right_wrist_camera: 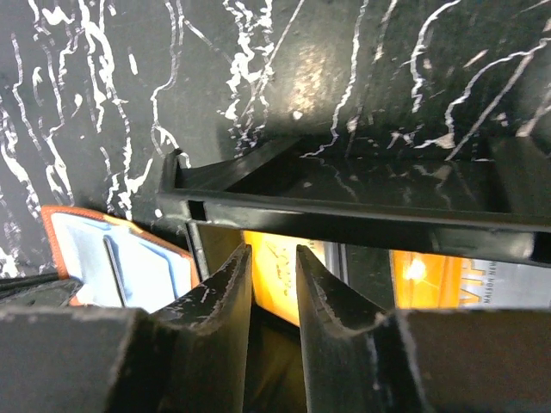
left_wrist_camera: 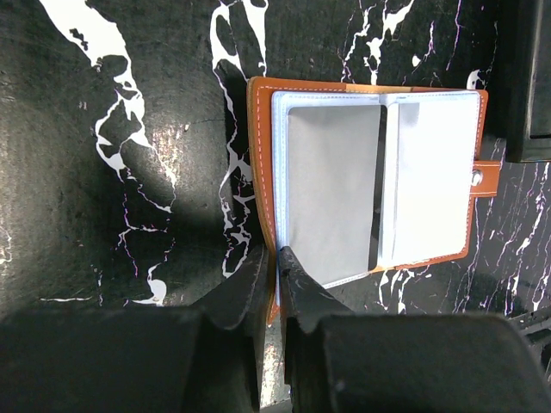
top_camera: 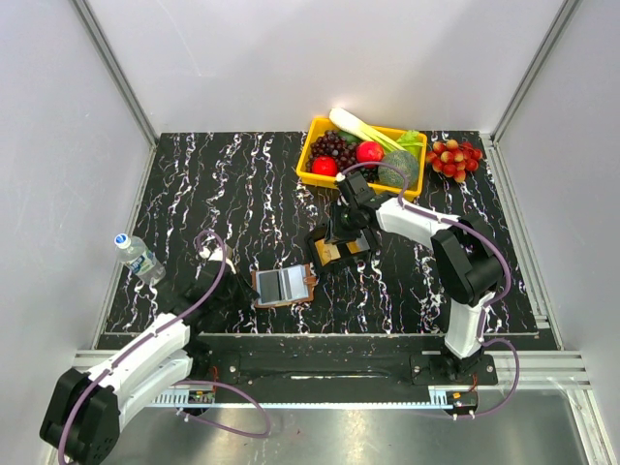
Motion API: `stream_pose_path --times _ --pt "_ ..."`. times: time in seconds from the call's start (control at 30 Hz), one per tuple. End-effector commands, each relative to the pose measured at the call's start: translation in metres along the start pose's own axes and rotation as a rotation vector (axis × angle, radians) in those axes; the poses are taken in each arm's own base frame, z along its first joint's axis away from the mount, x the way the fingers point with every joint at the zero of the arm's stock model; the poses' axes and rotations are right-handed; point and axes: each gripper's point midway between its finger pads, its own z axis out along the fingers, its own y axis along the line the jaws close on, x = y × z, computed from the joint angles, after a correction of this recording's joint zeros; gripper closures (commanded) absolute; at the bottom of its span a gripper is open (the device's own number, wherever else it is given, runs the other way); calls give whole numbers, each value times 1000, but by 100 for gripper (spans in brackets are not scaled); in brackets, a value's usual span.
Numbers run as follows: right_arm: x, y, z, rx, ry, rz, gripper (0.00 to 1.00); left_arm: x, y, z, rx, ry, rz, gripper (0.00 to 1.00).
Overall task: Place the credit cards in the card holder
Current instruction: Pick up the credit card from the storage box.
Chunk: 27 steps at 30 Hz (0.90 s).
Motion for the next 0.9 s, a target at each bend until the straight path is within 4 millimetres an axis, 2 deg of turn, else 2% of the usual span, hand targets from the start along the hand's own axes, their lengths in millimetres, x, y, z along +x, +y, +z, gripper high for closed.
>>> stream_pose_path --times 0.0,0.23,0.3,0.4,0.57,0.7,0.87 --pt "-22 -6 -13 52 -101 -6 66 -18 -17 -3 47 -45 23 88" --pt "-26 -8 -7 65 -103 -8 63 -19 -18 -3 48 -48 21 88" --pt "-21 -8 -2 56 -80 -7 63 -19 -18 -3 48 -48 23 88" --pt "-13 3 3 -3 -33 -6 63 -19 -18 -3 46 -48 21 88" --pt "-8 4 9 -19 -8 0 64 -19 -18 -3 47 -49 21 88" --pt "-8 6 9 -31 -2 -4 65 -19 -17 -2 45 -47 22 88" --pt "-23 -3 -5 42 -94 -13 62 -19 -17 -3 48 -47 22 88"
